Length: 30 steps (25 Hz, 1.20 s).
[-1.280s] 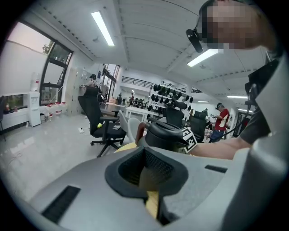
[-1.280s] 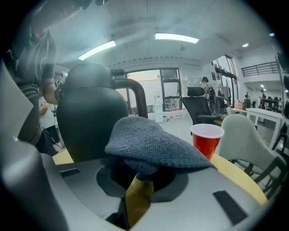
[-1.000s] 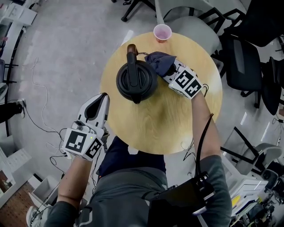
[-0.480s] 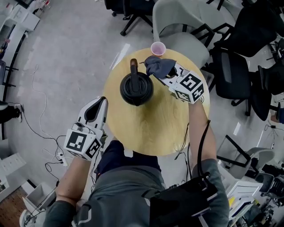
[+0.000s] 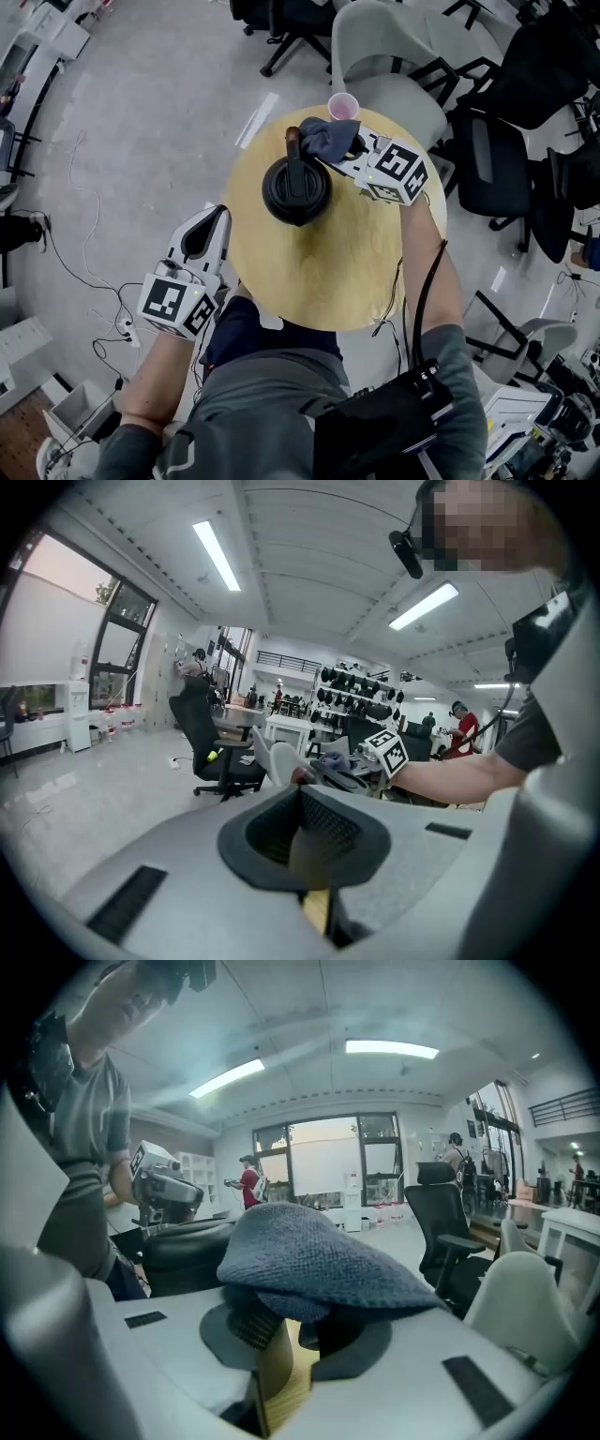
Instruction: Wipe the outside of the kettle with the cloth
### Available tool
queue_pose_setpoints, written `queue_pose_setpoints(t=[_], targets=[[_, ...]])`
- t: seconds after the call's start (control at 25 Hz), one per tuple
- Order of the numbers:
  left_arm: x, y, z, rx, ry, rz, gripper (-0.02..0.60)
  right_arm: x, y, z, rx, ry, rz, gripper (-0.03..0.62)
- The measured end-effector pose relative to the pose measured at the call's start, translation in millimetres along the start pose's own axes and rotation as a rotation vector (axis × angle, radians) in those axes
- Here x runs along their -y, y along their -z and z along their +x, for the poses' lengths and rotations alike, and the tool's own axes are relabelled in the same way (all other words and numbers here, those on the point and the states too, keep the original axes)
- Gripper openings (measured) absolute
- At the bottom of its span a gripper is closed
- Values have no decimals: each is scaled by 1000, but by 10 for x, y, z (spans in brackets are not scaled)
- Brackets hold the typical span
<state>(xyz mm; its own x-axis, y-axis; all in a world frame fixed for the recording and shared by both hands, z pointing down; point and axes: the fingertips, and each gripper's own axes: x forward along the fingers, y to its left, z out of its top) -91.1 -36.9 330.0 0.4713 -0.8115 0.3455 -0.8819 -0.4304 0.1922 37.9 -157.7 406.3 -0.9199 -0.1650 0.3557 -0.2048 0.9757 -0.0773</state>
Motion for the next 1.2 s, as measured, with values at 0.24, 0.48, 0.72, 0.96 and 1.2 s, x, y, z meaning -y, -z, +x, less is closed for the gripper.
queue_pose_setpoints(t=[0.24,0.48,0.72,0.96,1.2], targets=[[-119,256,-25,-28,-24,-12,9,131,445,186,-75,6,3,87],[-163,474,-6,-51,-29,-18,9,173,855,388,-120,7,13,86],[-207,535,88,-41,-27,-14,9,215,1194,498,-182,39,10,86],[-187,601,76,-50,-26,-25,9,223,1308,514,-210,84,30,86],[-111,288,-38,-29,5,13,9,185,1178,199,-210,214,132,87]])
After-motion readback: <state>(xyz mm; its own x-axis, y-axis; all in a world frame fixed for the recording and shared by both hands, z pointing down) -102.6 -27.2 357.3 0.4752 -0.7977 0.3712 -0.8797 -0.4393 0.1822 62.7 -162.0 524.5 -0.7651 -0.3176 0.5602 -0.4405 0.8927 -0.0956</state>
